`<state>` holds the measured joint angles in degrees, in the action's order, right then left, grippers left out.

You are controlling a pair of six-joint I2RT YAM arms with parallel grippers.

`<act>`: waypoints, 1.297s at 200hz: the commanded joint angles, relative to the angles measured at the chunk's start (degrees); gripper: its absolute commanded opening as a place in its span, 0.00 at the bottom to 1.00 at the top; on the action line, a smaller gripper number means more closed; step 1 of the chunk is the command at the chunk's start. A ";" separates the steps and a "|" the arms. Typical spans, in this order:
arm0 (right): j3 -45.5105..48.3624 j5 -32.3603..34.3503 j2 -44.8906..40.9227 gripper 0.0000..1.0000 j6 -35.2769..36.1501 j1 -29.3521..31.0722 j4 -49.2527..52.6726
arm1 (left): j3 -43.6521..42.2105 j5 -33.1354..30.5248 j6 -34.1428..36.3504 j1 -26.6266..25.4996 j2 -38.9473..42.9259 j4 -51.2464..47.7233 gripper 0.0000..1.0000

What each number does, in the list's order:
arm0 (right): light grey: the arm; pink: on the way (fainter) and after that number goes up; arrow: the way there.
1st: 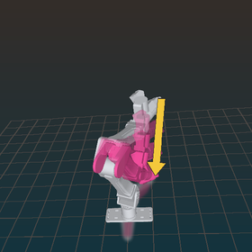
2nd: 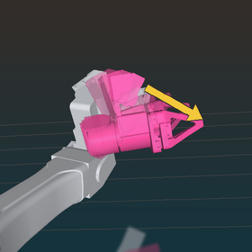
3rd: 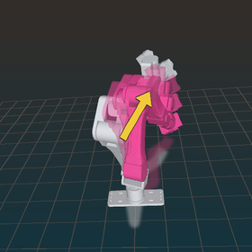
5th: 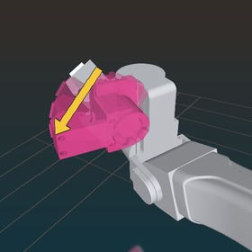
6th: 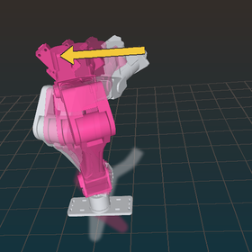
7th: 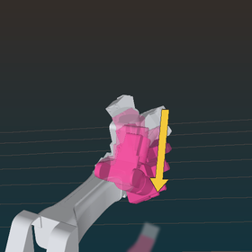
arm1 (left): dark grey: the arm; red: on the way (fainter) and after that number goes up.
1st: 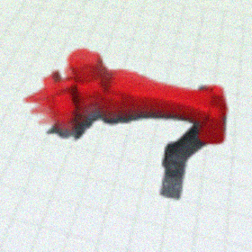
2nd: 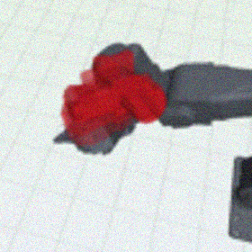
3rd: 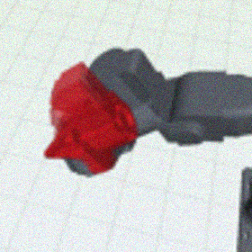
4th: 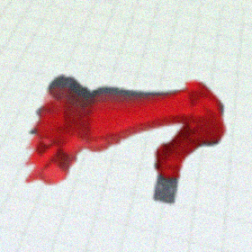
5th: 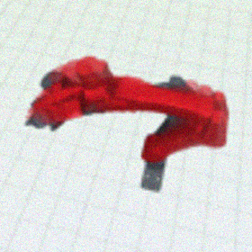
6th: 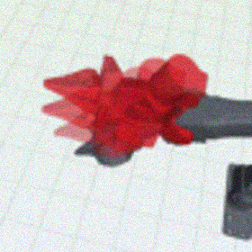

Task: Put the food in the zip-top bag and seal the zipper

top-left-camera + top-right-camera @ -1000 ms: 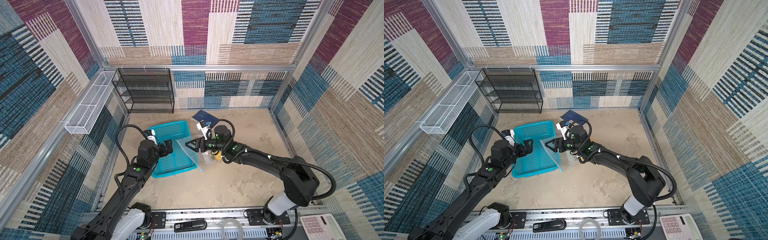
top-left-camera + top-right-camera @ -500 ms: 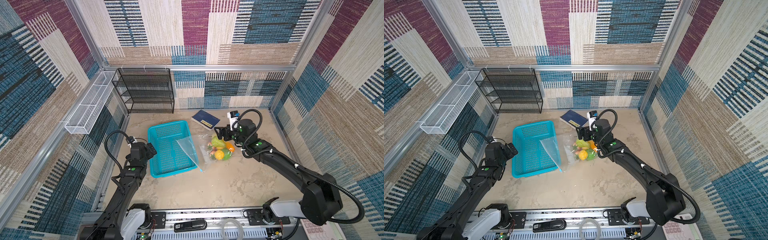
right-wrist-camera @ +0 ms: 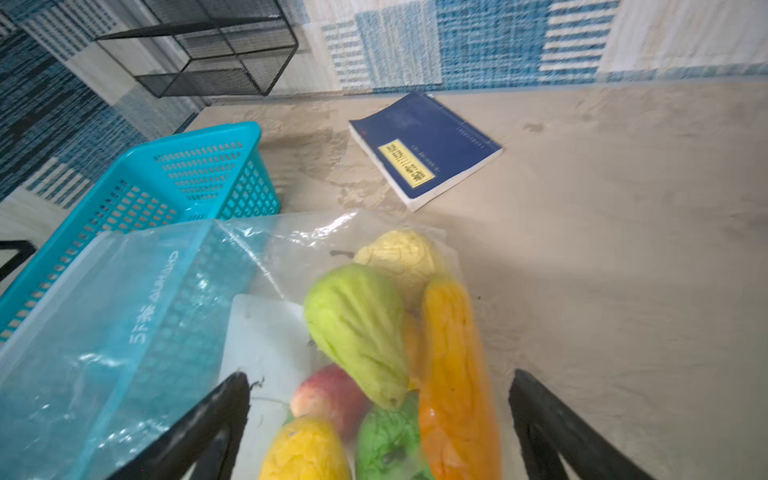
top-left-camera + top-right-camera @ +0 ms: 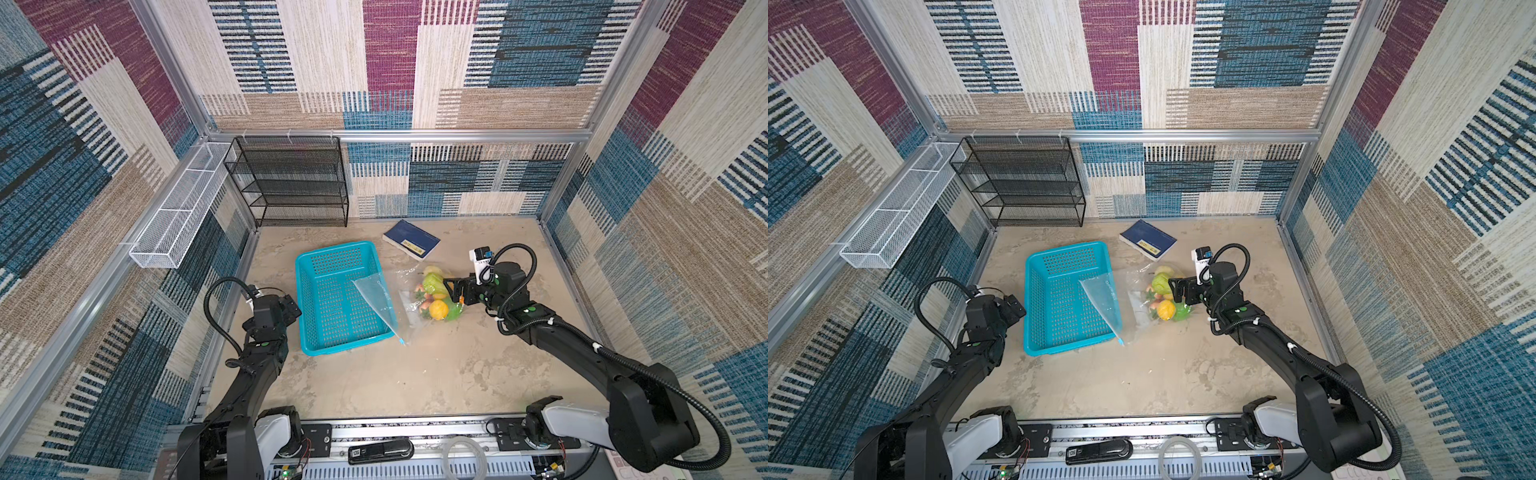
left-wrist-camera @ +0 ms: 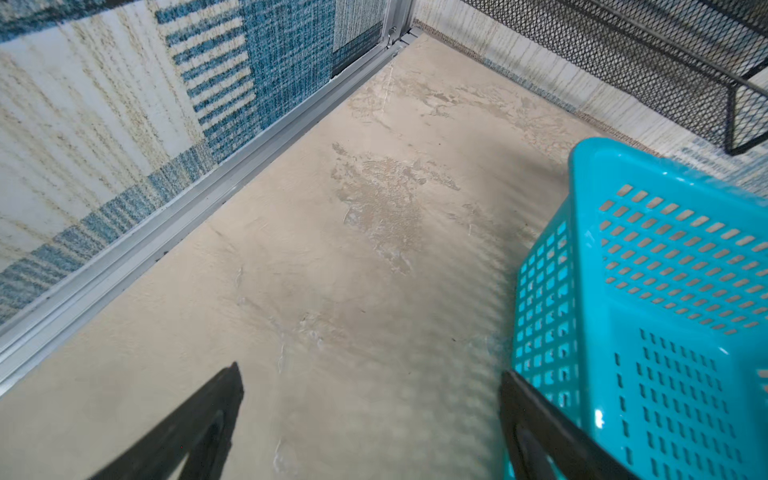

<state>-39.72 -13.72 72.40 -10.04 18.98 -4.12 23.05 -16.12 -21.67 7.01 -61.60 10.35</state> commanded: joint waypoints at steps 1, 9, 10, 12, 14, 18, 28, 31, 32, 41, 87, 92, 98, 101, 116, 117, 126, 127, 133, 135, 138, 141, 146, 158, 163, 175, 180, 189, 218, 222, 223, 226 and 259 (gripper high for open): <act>-0.73 -5.74 2.47 0.99 1.66 0.00 -2.01 | -2.30 0.93 7.37 0.04 -2.08 10.95 0.97; -1.51 -5.54 3.75 0.99 2.89 0.01 -1.61 | -3.99 1.18 8.15 0.05 -3.09 15.75 0.96; -1.68 -5.45 3.95 0.99 3.04 0.00 -1.51 | -4.25 1.18 8.27 0.08 -3.22 16.46 0.96; -1.85 -5.27 4.23 0.99 3.26 0.05 -1.42 | -4.77 1.31 8.52 0.11 -3.53 17.97 0.96; -2.11 -5.16 4.59 0.99 3.56 0.01 -1.24 | -5.27 1.58 8.76 0.11 -3.81 19.14 0.96; -2.61 -4.69 5.17 0.99 4.19 0.03 -0.97 | -6.28 2.04 9.39 0.11 -4.42 22.67 0.96; -4.06 -3.73 6.39 0.99 5.70 0.12 -0.28 | -8.54 3.24 10.47 0.05 -6.07 31.21 0.96; -4.51 -3.37 6.86 0.99 6.14 0.21 -0.01 | -9.07 3.60 10.87 0.11 -6.51 33.02 0.96; -4.72 -3.22 7.04 0.99 6.29 0.24 0.08 | -9.21 3.71 11.04 0.11 -6.73 33.79 0.96; -6.17 -2.13 8.19 0.99 7.51 0.31 0.77 | -10.19 5.03 12.19 0.09 -8.57 38.49 0.95; -14.25 1.29 16.88 0.99 12.87 3.42 5.47 | -9.57 15.59 15.05 0.08 -19.58 49.44 0.94; -14.83 1.85 17.79 0.99 13.18 3.79 5.84 | -9.85 16.24 15.27 0.03 -20.99 51.66 0.93; -15.36 2.36 18.78 0.99 13.49 4.37 6.22 | -10.28 17.00 15.68 0.03 -22.68 54.36 0.93; -15.52 2.55 19.11 0.99 13.63 4.69 6.23 | -10.48 17.25 15.69 -0.04 -23.43 55.42 0.93; -16.06 3.80 20.93 0.99 13.29 5.82 6.13 | -10.75 17.95 15.96 -0.11 -26.05 58.66 0.93; -16.07 3.88 21.02 0.99 13.16 5.81 6.13 | -10.74 18.00 16.00 -0.11 -26.29 58.74 0.93; -16.45 5.34 21.95 0.99 12.63 5.98 6.40 | -10.55 18.69 16.36 -0.18 -27.04 59.32 0.93; -16.49 5.53 22.02 0.99 12.57 6.02 6.45 | -10.51 18.77 16.42 -0.17 -27.06 59.29 0.93; -16.69 6.66 22.60 0.99 12.14 6.11 6.89 | -10.41 18.93 16.49 -0.15 -26.71 58.62 0.93; -16.76 7.05 22.78 0.99 12.04 6.08 6.99 | -10.40 19.06 16.53 -0.15 -26.55 58.26 0.93; -16.79 7.78 23.00 0.99 11.78 6.07 7.08 | -10.35 19.05 16.49 -0.27 -26.34 57.78 0.93; -16.72 8.43 23.16 0.99 11.49 6.11 7.18 | -10.24 19.12 16.49 -0.26 -26.16 57.43 0.93; -16.69 9.39 23.38 0.99 11.31 6.10 7.35 | -10.21 19.34 16.69 -0.38 -25.97 57.02 0.93; -16.46 11.41 23.40 0.99 10.69 6.07 7.46 | -10.11 19.75 17.39 -0.75 -25.95 57.23 0.93; -16.32 12.03 23.25 0.99 10.42 6.07 7.55 | -10.10 19.80 17.62 -0.89 -25.94 57.18 0.93; -15.96 13.85 22.83 0.99 10.00 6.07 7.72 | -10.03 19.77 18.13 -1.29 -25.64 56.89 0.93; -15.83 14.63 22.64 0.99 9.74 6.02 7.87 | -9.95 19.73 18.31 -1.37 -25.43 56.47 0.93; -15.61 16.58 22.31 0.99 9.63 5.98 8.13 | -9.62 19.77 18.63 -1.63 -24.72 55.29 0.93; -15.08 21.07 21.82 0.99 8.17 4.92 9.63 | -9.27 19.20 18.86 -1.82 -21.34 51.75 0.94; -14.91 21.27 21.75 0.99 7.89 4.57 9.80 | -9.18 19.12 18.85 -1.85 -20.77 51.30 0.94; -14.88 21.27 21.74 0.99 7.78 4.49 9.82 | -9.17 19.12 18.86 -1.84 -20.72 51.06 0.94; -14.78 21.39 21.65 0.99 7.56 4.23 9.91 | -9.11 19.14 18.79 -1.82 -20.22 50.48 0.94; -13.20 22.30 19.91 0.99 5.91 1.76 10.01 | -9.22 18.34 18.60 -1.86 -17.78 48.27 0.94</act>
<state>-53.74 5.78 93.58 -2.11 22.09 4.60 13.85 3.14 -4.56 5.13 -80.51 62.00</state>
